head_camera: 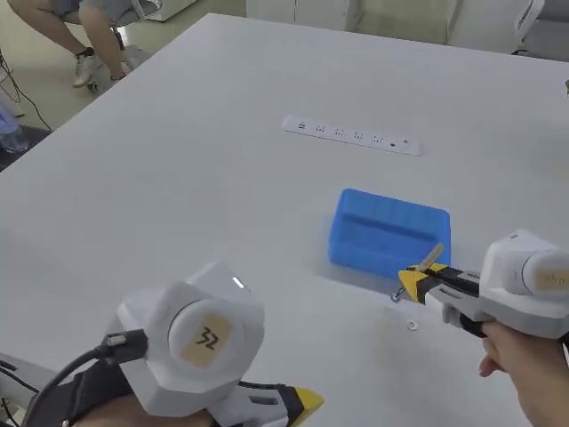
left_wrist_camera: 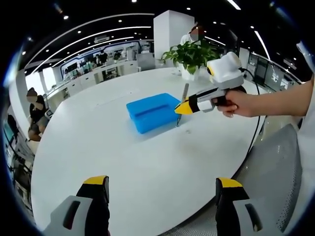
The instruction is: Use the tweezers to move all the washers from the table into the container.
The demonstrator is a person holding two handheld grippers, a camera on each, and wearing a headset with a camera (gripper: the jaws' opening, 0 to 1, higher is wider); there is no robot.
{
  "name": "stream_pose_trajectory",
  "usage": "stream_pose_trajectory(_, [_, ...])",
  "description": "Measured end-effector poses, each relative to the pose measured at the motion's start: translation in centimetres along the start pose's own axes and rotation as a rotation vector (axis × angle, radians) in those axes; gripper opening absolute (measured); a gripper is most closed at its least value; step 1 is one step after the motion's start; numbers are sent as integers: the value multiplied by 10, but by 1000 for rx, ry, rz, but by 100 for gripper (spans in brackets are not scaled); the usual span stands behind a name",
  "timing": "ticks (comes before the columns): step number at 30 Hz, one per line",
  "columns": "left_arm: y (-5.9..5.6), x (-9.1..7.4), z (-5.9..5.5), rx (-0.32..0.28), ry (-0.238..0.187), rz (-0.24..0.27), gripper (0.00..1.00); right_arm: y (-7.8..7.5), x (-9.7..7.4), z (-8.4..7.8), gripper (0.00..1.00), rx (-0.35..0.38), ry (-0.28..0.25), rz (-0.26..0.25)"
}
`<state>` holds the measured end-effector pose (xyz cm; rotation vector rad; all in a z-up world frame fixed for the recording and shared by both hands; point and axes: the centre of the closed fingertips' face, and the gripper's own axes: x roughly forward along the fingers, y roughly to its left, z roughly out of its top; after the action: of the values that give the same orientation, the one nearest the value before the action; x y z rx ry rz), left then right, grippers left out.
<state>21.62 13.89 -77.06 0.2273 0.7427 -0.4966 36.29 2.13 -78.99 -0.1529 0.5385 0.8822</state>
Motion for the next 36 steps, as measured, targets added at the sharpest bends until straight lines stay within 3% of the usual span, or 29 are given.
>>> stream_pose_trajectory(13, [0, 0, 4, -3, -12, -5, 93, 4, -10, 15, 3, -33, 4, 29])
stream_pose_trajectory(20, [-1, 0, 5, -7, -18, -6, 94, 1, -18, 32, 3, -8, -35, 29])
stream_pose_trajectory(36, [0, -1, 5, -16, -26, -1, 97, 8, -21, 61, 3, -46, -85, 33])
